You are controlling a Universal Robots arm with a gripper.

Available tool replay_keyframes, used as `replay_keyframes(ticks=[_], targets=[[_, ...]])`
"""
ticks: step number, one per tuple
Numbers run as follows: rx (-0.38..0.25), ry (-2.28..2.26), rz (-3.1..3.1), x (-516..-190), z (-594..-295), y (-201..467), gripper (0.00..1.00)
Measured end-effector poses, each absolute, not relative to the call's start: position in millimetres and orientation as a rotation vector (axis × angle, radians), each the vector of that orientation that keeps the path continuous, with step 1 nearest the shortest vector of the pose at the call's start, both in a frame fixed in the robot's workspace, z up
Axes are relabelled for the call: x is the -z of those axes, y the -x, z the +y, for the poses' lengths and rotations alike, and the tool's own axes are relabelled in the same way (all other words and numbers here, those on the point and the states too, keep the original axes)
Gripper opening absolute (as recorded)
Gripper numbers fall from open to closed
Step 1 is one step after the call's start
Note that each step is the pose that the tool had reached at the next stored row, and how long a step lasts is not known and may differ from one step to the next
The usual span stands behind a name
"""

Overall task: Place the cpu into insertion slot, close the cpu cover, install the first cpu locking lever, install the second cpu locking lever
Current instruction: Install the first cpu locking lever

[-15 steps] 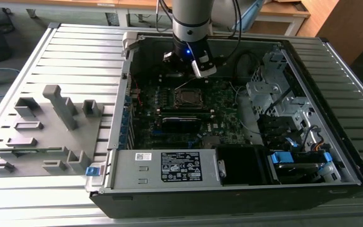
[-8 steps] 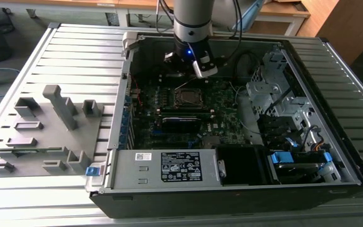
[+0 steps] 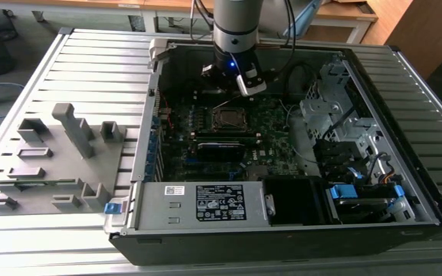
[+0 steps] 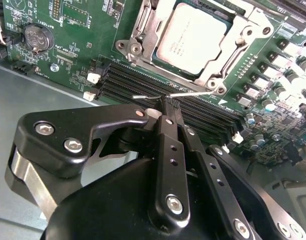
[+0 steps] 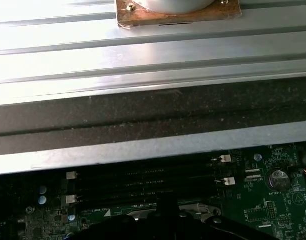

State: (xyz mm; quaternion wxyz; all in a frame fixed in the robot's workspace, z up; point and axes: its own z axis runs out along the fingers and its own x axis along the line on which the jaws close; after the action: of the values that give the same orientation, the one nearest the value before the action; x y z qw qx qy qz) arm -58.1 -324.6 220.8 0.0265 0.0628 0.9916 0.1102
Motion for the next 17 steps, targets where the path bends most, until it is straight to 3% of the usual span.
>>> replay_keyframes(ticks=[17], targets=[[-0.34, -0.194, 3.064, -210.2, -324.5, 52.4, 0.11]])
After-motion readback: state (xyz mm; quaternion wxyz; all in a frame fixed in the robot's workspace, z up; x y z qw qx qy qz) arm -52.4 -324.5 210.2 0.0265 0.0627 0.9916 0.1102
